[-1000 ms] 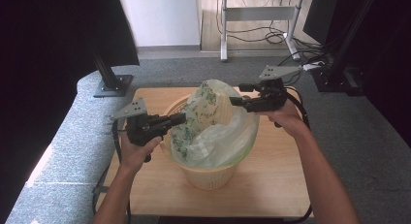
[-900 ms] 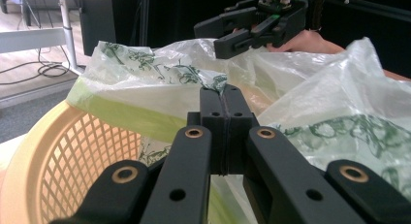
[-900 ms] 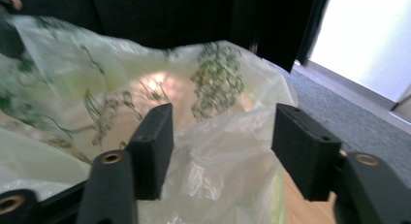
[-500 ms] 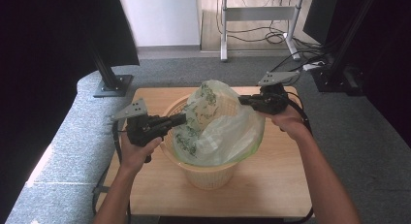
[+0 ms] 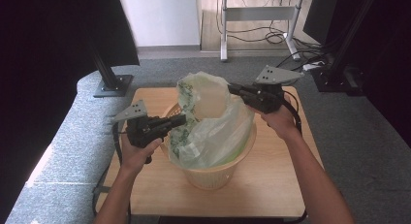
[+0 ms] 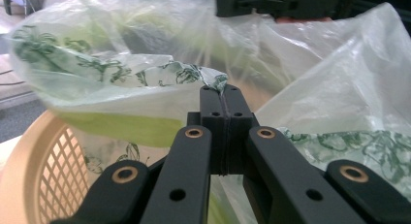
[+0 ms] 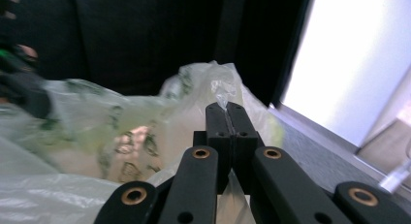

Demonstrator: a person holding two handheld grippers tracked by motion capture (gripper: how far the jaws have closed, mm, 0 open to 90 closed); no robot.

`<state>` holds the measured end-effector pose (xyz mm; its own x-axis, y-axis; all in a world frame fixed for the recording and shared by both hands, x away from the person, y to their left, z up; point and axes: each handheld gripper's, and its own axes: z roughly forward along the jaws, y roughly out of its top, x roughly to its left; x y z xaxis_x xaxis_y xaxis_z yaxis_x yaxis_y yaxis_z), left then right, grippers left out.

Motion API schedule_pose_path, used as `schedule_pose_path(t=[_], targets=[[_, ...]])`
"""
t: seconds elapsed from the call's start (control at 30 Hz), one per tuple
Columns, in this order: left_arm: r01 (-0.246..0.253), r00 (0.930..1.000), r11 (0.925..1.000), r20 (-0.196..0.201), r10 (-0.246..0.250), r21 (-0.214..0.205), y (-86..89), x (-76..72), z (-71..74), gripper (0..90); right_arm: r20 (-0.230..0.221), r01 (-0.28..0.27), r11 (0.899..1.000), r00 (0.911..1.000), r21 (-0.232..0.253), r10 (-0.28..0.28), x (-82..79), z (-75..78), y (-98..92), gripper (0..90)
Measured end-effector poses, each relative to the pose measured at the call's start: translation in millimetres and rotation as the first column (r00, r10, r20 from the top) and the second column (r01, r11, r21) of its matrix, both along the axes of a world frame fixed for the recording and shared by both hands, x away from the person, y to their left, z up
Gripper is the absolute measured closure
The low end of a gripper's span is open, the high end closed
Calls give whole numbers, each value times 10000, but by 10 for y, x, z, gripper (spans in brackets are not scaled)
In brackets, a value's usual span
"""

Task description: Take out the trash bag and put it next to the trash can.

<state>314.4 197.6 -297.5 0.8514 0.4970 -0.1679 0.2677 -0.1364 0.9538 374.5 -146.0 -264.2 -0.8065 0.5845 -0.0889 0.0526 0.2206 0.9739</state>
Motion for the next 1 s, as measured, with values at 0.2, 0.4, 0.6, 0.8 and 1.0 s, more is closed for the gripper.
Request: schedule_pose_path(t=[0.2, 0.4, 0.6, 0.8, 1.0], targets=[[-5, 10000, 10000, 22, 5, -24, 12, -17, 16, 899, -190, -603, 9979, 9980, 233, 607, -140, -31, -81, 896], [-17, 9999, 10000, 105, 17, -29, -12, -6, 49, 899, -643, -1020, 9942, 9925, 344, 1040, -183, -137, -173, 895], [100, 9993, 9999, 371, -94, -140, -61, 7, 212, 899, -727, -1389, 9859, 9866, 929, 1458, -233, -95, -144, 895], [465, 9972, 9986, 603, -450, -235, -198, -28, 319, 898, -670, -2261, 9667, 9697, 1194, 2351, -385, -14, 53, 893], [842, 9946, 9964, 621, -832, -134, -375, -55, 332, 897, -782, -2929, 9519, 9507, 900, 3000, -485, -27, 288, 868]])
